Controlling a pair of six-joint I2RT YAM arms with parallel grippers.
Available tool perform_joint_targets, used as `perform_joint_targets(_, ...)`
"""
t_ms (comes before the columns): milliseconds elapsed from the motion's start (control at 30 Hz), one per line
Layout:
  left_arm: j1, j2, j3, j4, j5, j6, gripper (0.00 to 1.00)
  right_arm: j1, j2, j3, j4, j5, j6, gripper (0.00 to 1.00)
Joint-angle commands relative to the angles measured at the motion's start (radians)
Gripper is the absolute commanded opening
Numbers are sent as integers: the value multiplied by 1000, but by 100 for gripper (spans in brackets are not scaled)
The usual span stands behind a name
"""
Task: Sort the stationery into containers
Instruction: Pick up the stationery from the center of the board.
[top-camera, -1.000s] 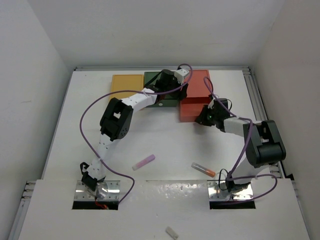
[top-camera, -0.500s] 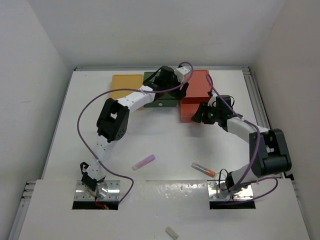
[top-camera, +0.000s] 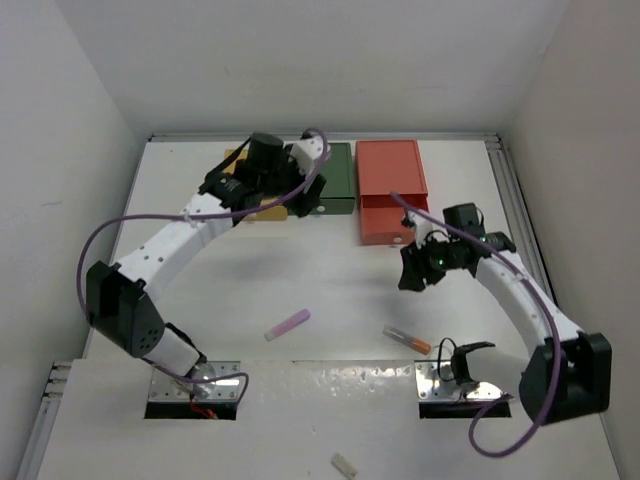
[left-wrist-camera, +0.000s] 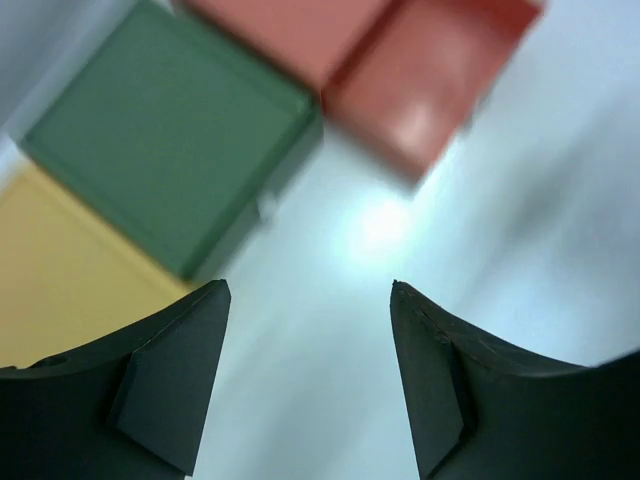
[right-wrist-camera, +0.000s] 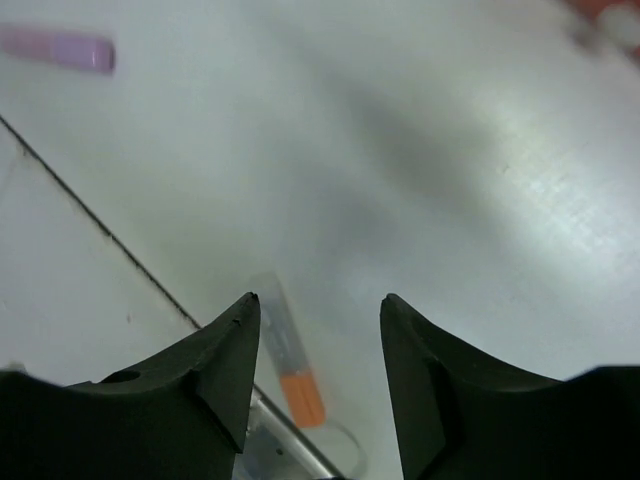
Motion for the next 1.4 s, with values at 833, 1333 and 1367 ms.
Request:
perform_joint_targets(833,127,-229,-384,-111,-102,10,71,598,96,-184,-73,468,-12,56)
perform_joint_targets(1333,206,-193,-358,-70,-70,4,71,704,223,-208,80,606,-9,15)
perform_joint_targets(1367,207,-189,-358,-65,-76,-4,71,701,231,-184,83,618,-21,13)
